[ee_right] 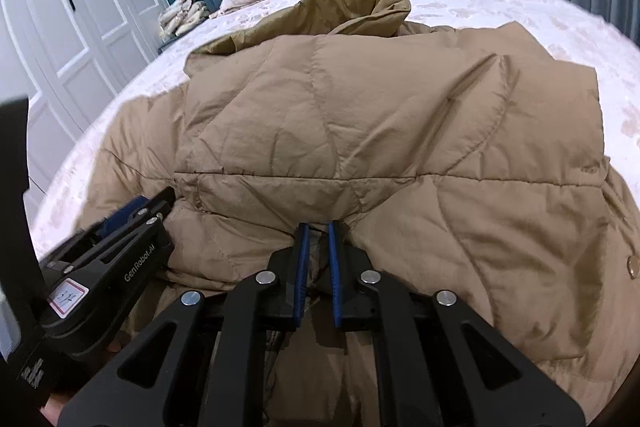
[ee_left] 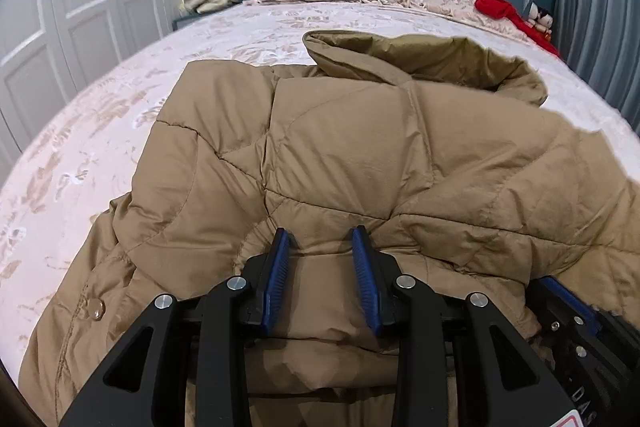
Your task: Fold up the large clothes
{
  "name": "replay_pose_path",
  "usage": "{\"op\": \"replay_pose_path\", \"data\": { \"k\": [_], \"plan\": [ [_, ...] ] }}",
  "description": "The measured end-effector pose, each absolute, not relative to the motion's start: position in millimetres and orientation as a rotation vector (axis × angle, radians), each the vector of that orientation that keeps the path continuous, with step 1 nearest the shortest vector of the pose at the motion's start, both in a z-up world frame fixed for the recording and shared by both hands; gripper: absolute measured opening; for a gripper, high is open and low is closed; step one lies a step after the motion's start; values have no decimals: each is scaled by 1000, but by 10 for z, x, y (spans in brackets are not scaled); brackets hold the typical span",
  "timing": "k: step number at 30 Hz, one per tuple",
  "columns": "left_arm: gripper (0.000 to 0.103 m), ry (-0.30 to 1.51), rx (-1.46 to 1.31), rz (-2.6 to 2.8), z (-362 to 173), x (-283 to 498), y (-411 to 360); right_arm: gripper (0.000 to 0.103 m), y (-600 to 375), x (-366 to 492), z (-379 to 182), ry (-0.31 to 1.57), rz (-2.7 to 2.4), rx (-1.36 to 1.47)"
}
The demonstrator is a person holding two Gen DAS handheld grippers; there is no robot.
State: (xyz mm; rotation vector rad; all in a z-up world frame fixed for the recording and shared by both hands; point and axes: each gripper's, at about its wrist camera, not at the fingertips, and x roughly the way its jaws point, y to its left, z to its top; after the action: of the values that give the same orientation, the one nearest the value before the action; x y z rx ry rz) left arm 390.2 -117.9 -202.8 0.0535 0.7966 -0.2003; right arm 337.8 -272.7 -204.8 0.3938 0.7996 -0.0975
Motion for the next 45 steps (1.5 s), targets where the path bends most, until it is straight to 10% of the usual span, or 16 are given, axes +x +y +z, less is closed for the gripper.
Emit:
{"op": "replay_pose_path", "data": {
  "k": [7, 15, 20, 23, 25, 28, 45],
  "plan": [
    [69, 799, -143, -324, -1357, 4035, -761, 52, -2965, 3156, -1318, 673, -113, 371],
    [80, 993, -379, -325, -1196, 5093, -1034, 53, -3453, 3974, -1245, 708, -99, 606],
    [76, 1101, -336, -301, -1500, 5403, -1270, 53, -3666, 4375, -1617, 739, -126, 797],
    [53, 1101, -276, -316, -1585, 5414, -1361, 33, -3679, 4528, -1756, 763, -104, 836],
    [17, 1113, -258, -350, -1645, 5401, -1397, 7, -3670, 4591, -1823, 772, -71, 864],
    [7, 1086, -269, -365, -1637, 5345, -1353, 3, -3682, 4491, -1741, 698, -20, 883],
    [17, 901, -87, -342, -2040, 5132, -1464, 0, -3400, 4543, -2111, 839, -167, 529]
  ]
}}
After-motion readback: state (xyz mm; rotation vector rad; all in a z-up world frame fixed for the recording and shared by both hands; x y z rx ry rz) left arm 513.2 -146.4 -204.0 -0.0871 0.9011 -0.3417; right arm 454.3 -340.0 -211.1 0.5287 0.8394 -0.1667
